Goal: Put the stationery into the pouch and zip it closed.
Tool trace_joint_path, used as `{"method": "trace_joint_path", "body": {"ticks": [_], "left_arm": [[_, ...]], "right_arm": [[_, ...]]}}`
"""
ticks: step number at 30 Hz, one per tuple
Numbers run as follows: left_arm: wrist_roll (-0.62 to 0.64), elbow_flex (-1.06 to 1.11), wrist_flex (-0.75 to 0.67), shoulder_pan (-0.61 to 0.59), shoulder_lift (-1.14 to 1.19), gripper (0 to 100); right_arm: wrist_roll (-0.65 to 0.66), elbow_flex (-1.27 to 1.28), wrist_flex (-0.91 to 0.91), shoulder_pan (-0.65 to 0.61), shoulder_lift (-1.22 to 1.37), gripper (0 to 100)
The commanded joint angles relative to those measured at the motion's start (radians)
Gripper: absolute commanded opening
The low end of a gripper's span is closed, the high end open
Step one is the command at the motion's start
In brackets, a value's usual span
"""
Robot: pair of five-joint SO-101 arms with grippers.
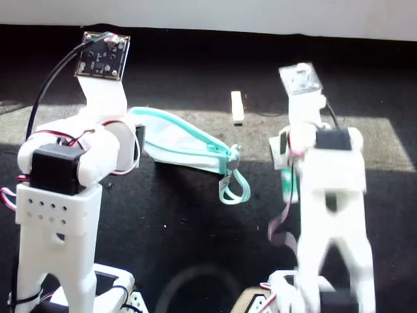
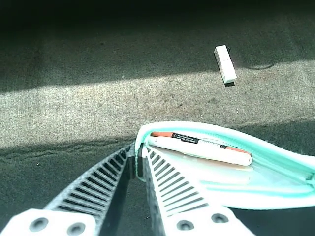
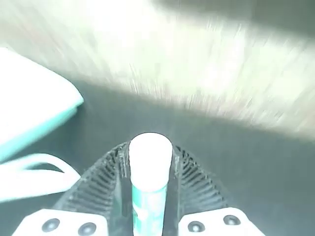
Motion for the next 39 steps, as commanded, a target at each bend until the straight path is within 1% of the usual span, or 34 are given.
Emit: {"method": "trace_joint_path", "body": {"ticks": [1,3,6,9,14,17,20,26,39], "left_arm": [[-0.002,0.070,-0.020,0.016,0.012,1],[-0.002,0.076,-0.028,0.016,0.010,1],[-0.002,0.073,-0.029,0.016,0.010,1],[-0.002,0.074,-0.041,0.016,0.010,1],[-0.003,0.073,-0.043,0.016,0.010,1],[-0.003,0.073,-0.048,0.016,0.010,1],[-0.002,0.081,-0.078,0.016,0.010,1],[-0.002,0.081,-0.126,0.016,0.012,1],[0.000,0.077,-0.124,0.016,0.012,1]], "right_arm": [[-0.014,-0.027,-0.101,-0.067,-0.358,0.7],[-0.081,-0.027,-0.206,-0.093,-0.438,0.7],[-0.236,-0.027,-0.377,-0.128,-0.489,0.7],[-0.330,-0.028,-0.492,-0.225,-0.492,0.7],[-0.334,-0.028,-0.588,-0.427,-0.492,0.7],[-0.334,-0.027,-0.634,-0.489,-0.489,0.7],[-0.334,-0.018,-0.661,-0.507,-0.484,0.7],[-0.334,-0.018,-0.657,-0.553,-0.380,0.7],[-0.333,-0.016,-0.657,-0.562,-0.154,0.7]]}}
